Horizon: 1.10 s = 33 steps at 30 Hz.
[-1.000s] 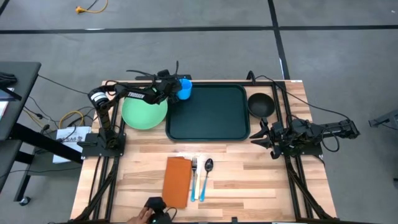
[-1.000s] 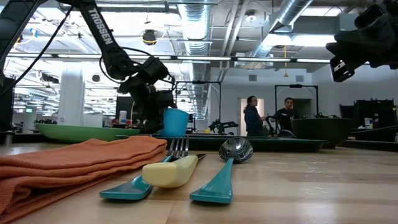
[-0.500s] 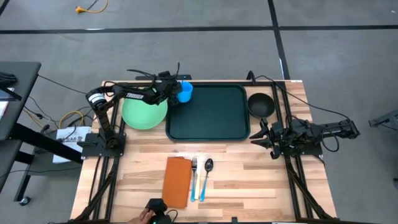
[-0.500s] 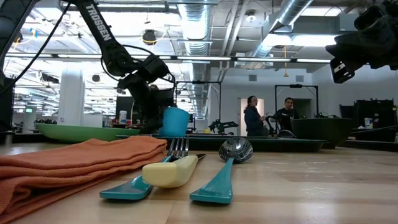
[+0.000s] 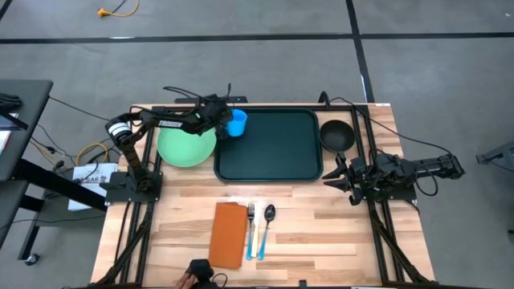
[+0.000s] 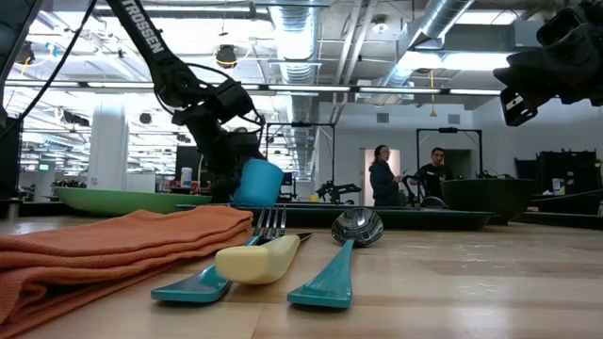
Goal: Set up tray
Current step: Put the blue mug on the black serving tray
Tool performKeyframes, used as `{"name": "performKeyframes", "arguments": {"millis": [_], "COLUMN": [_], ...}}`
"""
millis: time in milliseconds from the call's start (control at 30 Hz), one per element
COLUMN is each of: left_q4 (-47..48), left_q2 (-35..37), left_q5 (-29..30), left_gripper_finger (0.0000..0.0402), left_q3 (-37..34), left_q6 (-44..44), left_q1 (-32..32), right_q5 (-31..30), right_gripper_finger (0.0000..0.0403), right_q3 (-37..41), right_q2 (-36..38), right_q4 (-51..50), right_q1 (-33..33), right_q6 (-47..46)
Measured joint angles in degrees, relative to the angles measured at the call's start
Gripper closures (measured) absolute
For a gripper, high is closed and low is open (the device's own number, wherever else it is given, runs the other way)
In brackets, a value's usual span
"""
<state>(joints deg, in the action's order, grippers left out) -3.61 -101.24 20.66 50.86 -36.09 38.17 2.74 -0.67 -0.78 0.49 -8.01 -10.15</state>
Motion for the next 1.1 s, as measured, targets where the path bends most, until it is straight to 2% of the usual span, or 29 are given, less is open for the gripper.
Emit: {"name": "performKeyframes", "arguments": {"millis": [267, 533, 800, 1100], "left_q4": [-0.2, -1.3, -1.8, -3.8], "left_q2": [0.0, 0.0, 0.0, 0.0], "left_q5": [0.1, 3.8, 4.6, 4.7], "left_gripper_finger": [0.0269, 0.0269, 0.027, 0.0315], "left_q3": [0.0, 0.0, 0.0, 0.0], "left_q6": [0.9, -1.7, -2.4, -2.4], "left_q1": [-0.1, -1.9, -2.4, -2.9], "right_q5": [0.0, 0.0, 0.0, 0.0], "right_gripper_finger": [0.0321, 0.0321, 0.0321, 0.0321], "right_q3": [0.0, 0.0, 0.0, 0.0], "right_q2": [0.0, 0.0, 0.0, 0.0], "right_q4": [0.0, 0.0, 0.0, 0.0], "right_q1": [0.0, 0.0, 0.0, 0.0], "right_q6": [0.0, 0.0, 0.0, 0.0]}}
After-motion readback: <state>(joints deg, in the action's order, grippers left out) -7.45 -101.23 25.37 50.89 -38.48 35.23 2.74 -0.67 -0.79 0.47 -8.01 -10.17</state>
